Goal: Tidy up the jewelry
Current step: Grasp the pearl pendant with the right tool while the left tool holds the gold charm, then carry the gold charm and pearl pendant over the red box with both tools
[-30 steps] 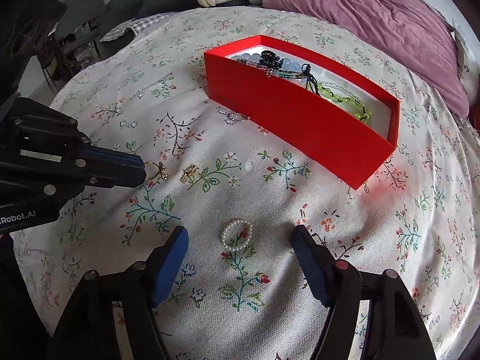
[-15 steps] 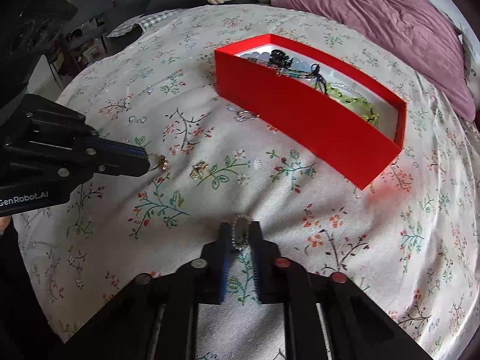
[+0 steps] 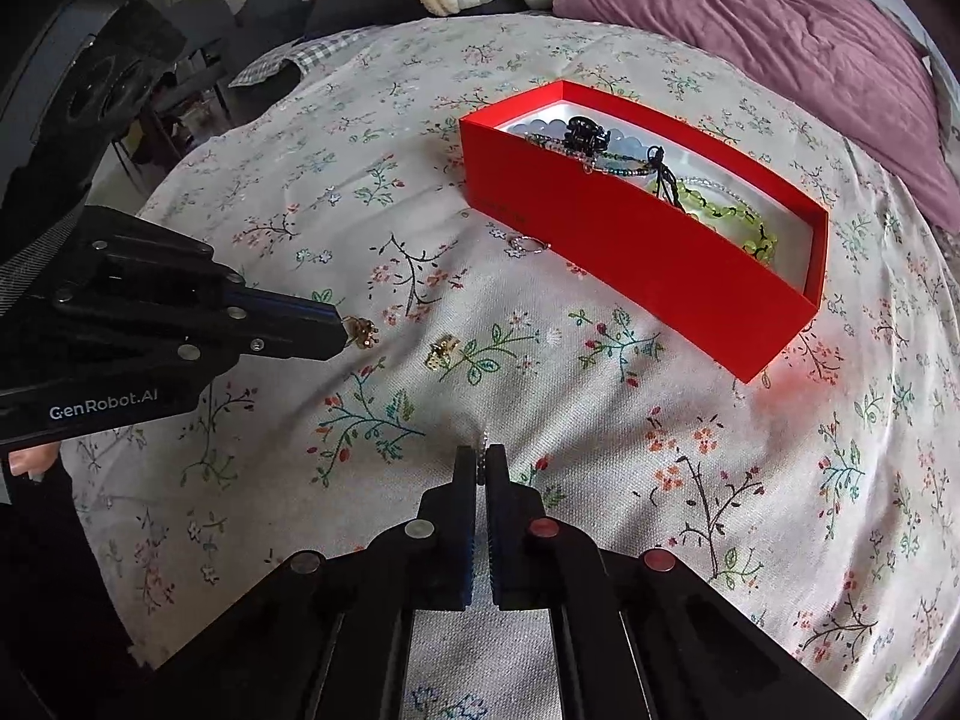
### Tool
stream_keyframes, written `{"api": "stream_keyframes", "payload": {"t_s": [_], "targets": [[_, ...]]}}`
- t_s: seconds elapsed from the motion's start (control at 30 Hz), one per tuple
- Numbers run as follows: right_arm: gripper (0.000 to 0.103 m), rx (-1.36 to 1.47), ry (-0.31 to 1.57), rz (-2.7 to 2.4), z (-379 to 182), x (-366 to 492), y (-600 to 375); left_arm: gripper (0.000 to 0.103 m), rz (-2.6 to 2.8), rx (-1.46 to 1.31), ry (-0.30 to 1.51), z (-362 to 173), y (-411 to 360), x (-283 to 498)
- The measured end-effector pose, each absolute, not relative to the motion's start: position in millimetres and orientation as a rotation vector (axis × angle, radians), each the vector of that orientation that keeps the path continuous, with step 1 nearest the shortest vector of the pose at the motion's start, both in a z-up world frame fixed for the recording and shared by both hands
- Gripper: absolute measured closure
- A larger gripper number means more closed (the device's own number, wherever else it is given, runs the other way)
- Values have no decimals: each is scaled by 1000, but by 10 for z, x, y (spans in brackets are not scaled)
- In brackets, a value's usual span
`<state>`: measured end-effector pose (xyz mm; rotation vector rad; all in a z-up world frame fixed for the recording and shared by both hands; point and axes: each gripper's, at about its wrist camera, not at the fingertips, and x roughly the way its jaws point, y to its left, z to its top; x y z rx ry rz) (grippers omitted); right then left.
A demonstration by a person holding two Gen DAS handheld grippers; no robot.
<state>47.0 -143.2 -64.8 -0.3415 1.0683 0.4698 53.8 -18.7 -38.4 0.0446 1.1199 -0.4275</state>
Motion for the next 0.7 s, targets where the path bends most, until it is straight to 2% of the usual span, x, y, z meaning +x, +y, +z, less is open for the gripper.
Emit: {"api": "stream_keyframes", "payload": {"t_s": [0.7], "targets": [[100,-149,1011,444,-123,562,-1650,101,-399,-24,1070,-38,-82,642]]}}
